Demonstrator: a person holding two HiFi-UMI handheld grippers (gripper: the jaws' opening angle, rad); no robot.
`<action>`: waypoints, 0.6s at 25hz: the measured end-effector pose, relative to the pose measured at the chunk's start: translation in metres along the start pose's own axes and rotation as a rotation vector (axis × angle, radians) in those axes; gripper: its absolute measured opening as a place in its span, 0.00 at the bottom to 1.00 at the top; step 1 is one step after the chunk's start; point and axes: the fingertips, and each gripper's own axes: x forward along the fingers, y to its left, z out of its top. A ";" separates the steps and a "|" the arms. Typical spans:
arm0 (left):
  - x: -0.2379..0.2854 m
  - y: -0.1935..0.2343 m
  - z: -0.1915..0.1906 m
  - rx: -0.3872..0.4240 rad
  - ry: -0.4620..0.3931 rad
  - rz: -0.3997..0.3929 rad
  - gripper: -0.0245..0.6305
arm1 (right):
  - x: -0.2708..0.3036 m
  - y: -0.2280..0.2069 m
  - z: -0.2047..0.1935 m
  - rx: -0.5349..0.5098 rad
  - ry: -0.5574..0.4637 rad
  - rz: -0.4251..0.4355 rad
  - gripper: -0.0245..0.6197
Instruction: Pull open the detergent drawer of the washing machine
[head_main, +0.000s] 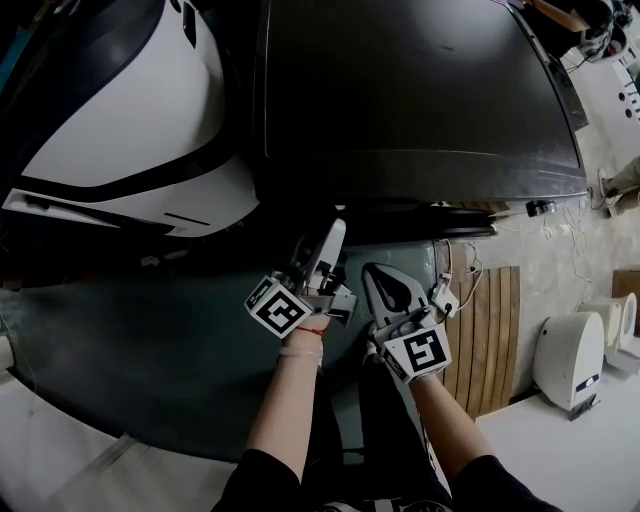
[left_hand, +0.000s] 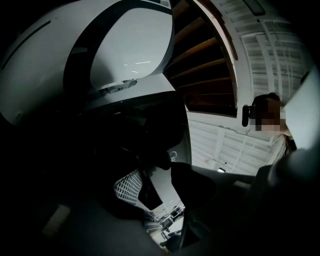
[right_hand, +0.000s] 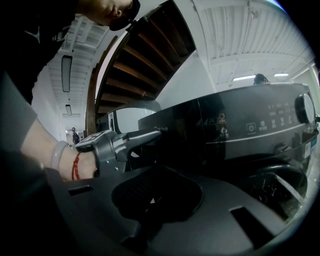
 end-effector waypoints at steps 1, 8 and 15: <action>0.000 0.000 0.000 -0.009 -0.007 -0.003 0.31 | 0.000 0.000 0.000 0.006 0.004 -0.003 0.06; 0.000 0.000 0.000 -0.047 -0.030 -0.015 0.30 | -0.003 0.001 0.001 0.030 -0.003 -0.008 0.06; -0.003 -0.005 -0.002 -0.042 -0.012 -0.018 0.28 | -0.009 0.002 -0.001 0.022 -0.017 0.001 0.06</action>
